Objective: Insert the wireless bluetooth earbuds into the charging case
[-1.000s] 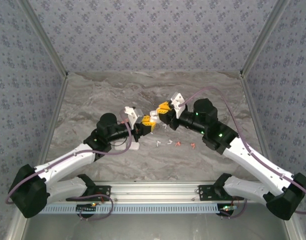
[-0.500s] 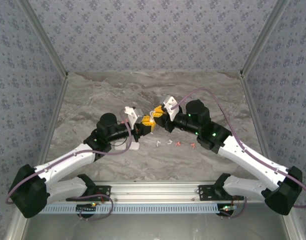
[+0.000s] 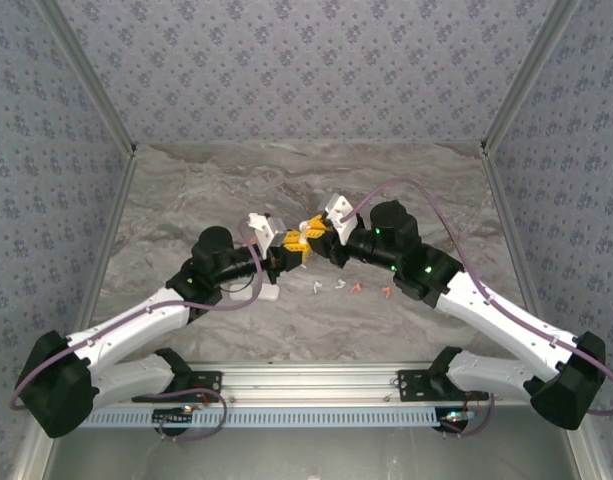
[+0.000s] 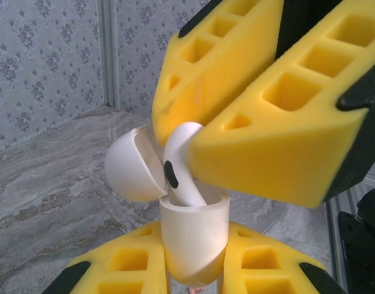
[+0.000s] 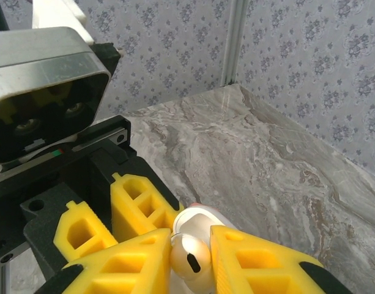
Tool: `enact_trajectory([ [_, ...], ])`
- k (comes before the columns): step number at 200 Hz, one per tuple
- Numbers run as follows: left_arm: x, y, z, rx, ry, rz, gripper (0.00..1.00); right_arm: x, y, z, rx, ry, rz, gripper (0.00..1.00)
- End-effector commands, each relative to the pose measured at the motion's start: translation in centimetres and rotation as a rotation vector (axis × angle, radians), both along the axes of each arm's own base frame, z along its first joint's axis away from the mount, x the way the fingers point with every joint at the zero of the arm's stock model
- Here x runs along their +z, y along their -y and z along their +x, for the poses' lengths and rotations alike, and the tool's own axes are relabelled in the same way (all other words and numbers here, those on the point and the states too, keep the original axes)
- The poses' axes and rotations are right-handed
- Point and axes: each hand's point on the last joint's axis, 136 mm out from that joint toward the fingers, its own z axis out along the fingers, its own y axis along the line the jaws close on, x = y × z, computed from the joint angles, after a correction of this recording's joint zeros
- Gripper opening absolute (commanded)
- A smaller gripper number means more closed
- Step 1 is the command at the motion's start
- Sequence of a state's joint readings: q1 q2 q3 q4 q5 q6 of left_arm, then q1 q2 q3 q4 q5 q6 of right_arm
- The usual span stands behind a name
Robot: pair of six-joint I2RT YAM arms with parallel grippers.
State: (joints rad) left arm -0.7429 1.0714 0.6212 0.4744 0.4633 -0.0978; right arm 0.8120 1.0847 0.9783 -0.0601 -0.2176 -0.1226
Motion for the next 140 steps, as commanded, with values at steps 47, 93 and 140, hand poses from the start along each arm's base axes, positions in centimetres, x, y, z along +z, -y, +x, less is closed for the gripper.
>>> enact_trajectory([
  [47, 2.2, -0.2, -0.7, -0.012, 0.054, -0.048, 0.00, 2.7, -0.3, -1.5, 0.095, -0.028, 0.044, 0.46],
  [93, 2.4, -0.4, -1.0, -0.015, 0.064, -0.058, 0.00, 5.1, 2.0, -0.1, 0.053, -0.133, 0.098, 0.66],
  [140, 3.0, -0.4, -1.8, -0.048, 0.088, -0.077, 0.00, 2.5, 2.7, 1.0, 0.118, -0.417, 0.120, 1.00],
])
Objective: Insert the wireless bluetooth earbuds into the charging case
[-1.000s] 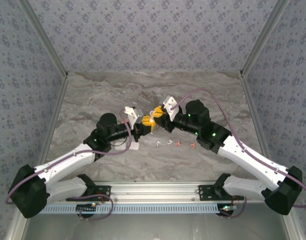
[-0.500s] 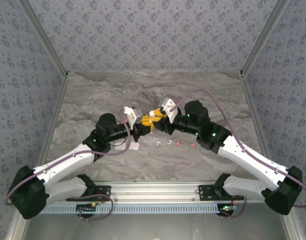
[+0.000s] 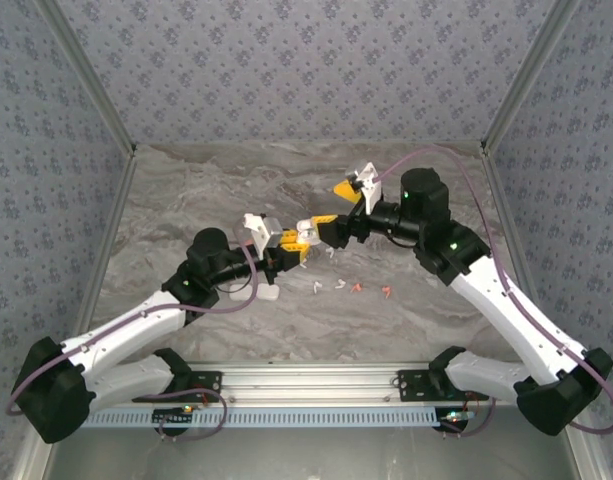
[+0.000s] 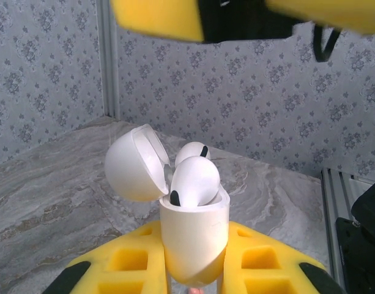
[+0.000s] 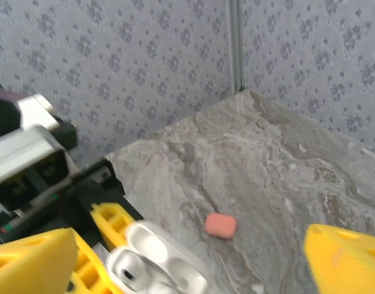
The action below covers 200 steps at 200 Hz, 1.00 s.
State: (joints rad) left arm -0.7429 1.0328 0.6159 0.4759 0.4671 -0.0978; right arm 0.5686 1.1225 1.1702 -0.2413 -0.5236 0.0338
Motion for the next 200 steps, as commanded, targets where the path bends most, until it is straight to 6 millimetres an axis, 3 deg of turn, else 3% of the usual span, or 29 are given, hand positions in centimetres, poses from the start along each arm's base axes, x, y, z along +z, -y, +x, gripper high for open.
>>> enact_trajectory([
  [1, 1.9, 0.0, -1.3, -0.044, 0.063, -0.053, 0.00, -1.6, -0.8, -1.3, 0.117, -0.209, 0.015, 1.00],
  [83, 1.6, -0.1, -0.9, -0.025, 0.054, -0.043, 0.00, -1.7, -3.2, -3.7, 0.319, -0.281, 0.040, 1.00],
  [147, 1.3, -0.2, -0.3, 0.008, 0.049, -0.031, 0.00, -1.7, -2.6, -6.0, 0.361, -0.271, -0.002, 1.00],
  [200, 1.1, -0.2, 0.0, 0.020, 0.050, -0.025, 0.00, -2.9, -2.0, -6.5, 0.344, -0.292, -0.038, 1.00],
])
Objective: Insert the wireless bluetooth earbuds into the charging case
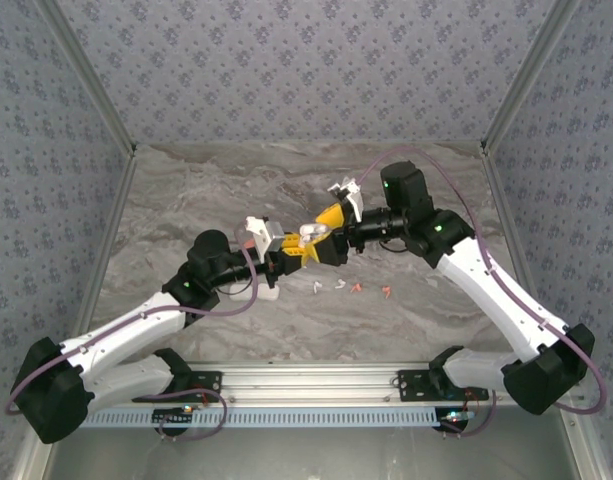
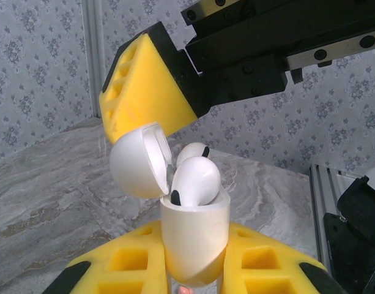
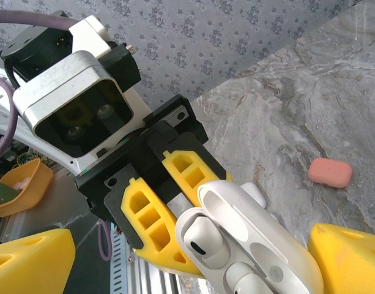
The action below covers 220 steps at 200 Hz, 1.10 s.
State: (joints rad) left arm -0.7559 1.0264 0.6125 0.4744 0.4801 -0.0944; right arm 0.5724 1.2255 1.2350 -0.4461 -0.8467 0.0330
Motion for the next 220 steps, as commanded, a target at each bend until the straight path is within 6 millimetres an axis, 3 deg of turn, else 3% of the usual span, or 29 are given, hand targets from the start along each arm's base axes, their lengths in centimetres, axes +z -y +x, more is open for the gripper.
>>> enact_trajectory([
  [1, 1.1, -0.4, 0.7, 0.047, 0.045, -0.025, 0.00, 0.2, 0.4, -2.1, 0.043, -0.019, -0.011, 1.00],
  [79, 1.1, 0.1, 1.1, 0.038, 0.044, -0.017, 0.00, -0.3, 1.0, -1.4, -0.020, 0.003, -0.052, 1.00],
  [102, 1.0, 0.2, 1.2, 0.038, 0.039, -0.010, 0.00, -0.3, 2.2, 0.7, -0.156, 0.059, -0.098, 1.00],
  [128, 0.1, 0.5, 1.9, 0.057, 0.010, 0.025, 0.00, 0.2, 5.1, 4.1, -0.383, 0.122, -0.109, 1.00],
  [136, -0.4, 0.6, 2.3, 0.070, -0.007, 0.043, 0.00, -0.8, 6.1, 4.9, -0.443, 0.110, -0.115, 1.00],
  [175, -3.7, 1.2, 5.2, 0.138, -0.132, 0.118, 0.00, -0.4, 10.4, 6.6, -0.691, 0.149, -0.007, 1.00],
  [220, -9.5, 1.6, 10.9, 0.239, -0.385, 0.209, 0.00, -2.2, 11.7, 6.5, -0.742, 0.113, 0.029, 1.00],
])
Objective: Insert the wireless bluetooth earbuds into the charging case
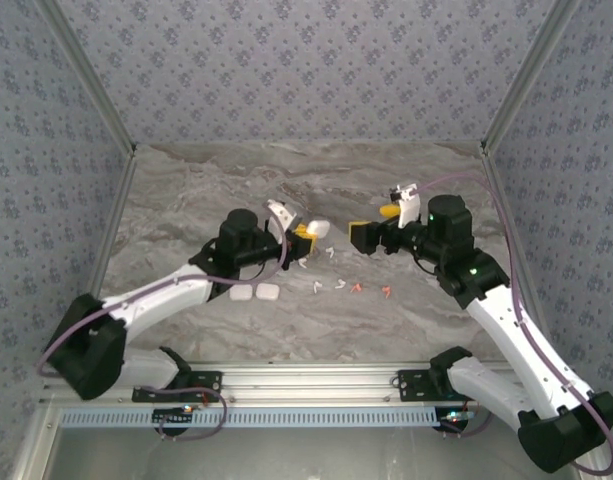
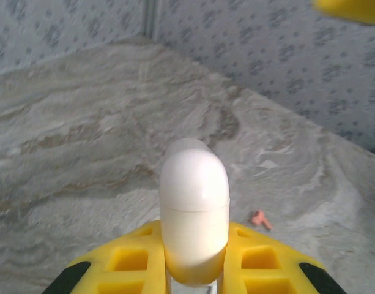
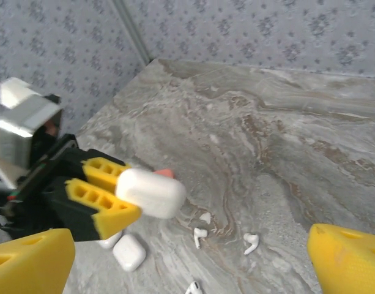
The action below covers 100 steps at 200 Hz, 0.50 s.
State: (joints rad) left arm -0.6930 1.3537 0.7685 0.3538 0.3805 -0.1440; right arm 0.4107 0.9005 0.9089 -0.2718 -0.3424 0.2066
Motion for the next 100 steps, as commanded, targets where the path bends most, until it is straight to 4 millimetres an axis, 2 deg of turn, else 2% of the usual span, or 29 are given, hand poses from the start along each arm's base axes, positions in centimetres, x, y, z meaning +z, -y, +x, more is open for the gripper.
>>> enact_trajectory([
  [1, -2.0, 0.0, 3.2, 0.082, -0.134, 0.023, 0.00, 0.6, 0.7, 0.7, -0.061, 0.034, 0.061, 1.00],
  [33, -6.8, 0.1, 7.2, 0.187, -0.377, 0.056, 0.00, -0.7, 1.1, 0.7, -0.080, 0.016, 0.083, 1.00],
  [53, -9.3, 0.4, 8.8, 0.220, -0.488, 0.052, 0.00, -1.4, 1.3, 0.7, -0.092, 0.000, 0.075, 1.00],
  [77, -11.8, 0.9, 10.2, 0.247, -0.562, 0.049, 0.00, -1.9, 1.5, 0.6, -0.102, -0.011, 0.067, 1.00],
  [100, -13.8, 1.1, 10.7, 0.256, -0.607, 0.070, 0.00, -2.2, 1.7, 0.4, -0.106, -0.016, 0.057, 1.00],
])
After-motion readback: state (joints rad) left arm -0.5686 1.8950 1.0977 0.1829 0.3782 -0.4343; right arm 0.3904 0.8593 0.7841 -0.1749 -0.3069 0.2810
